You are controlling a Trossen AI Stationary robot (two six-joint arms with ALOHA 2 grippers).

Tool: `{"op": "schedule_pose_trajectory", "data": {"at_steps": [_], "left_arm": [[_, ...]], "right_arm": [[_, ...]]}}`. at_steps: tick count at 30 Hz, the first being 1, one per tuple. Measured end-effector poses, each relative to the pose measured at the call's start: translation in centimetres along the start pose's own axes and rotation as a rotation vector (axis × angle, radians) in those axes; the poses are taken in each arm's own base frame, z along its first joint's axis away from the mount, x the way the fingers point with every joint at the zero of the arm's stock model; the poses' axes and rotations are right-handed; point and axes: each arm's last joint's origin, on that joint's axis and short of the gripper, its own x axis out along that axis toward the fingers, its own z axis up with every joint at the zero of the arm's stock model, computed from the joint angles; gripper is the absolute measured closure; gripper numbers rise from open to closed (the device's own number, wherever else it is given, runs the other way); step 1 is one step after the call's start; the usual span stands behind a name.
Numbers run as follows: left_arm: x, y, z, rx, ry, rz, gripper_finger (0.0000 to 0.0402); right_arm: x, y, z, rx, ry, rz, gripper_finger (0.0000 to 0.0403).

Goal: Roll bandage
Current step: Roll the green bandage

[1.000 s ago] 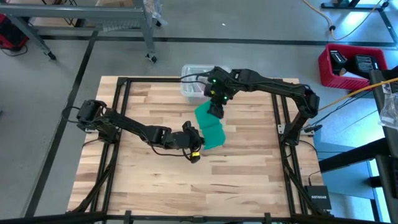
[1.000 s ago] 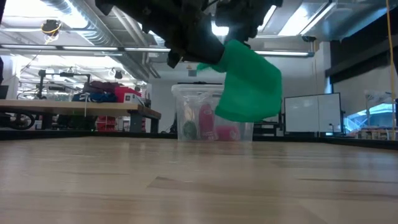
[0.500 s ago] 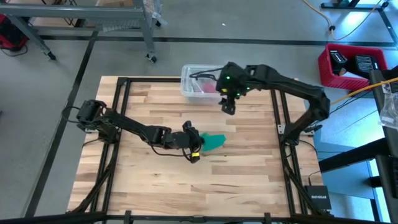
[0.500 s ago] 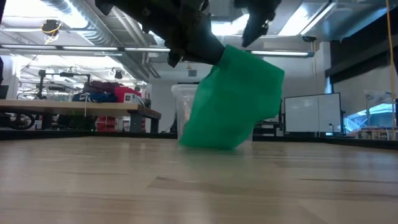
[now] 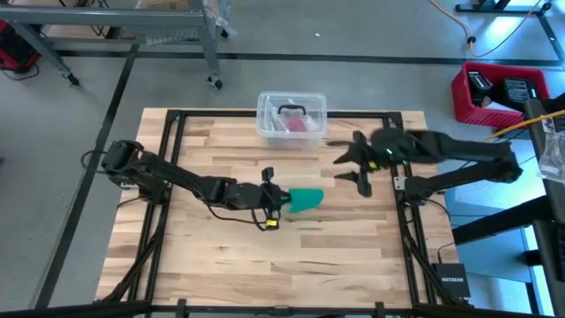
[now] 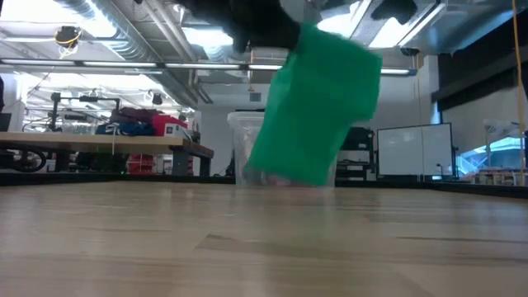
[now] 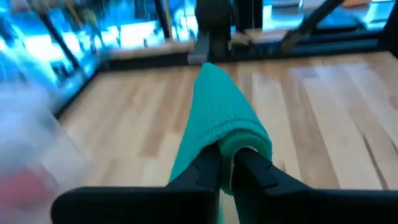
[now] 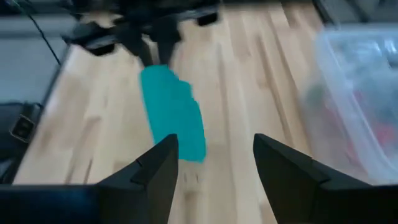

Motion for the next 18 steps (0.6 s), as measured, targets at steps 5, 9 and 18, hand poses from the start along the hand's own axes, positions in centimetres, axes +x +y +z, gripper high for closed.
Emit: {"op": "schedule_pose_trajectory", "data": {"at_steps": [5,9,18], "left_arm": [[-1.8,1.6,2.4,0.150,-0.108,0.036,0.0385],[-3.2,3.1,3.9,0.219,-0.163,0.074,0.0385],[-4.6,5.1,5.3,0.241,-0.214,0.132,0.0385]], "right_arm": [[0.6,1.2,-4.0,-0.043,-0.190,0.018,0.0191],[2.1,1.1,-6.3,-0.044,-0.193,-0.008,0.0191],[5.6,1.1,-7.3,-0.028,-0.161,-0.013,0.0191]]}}
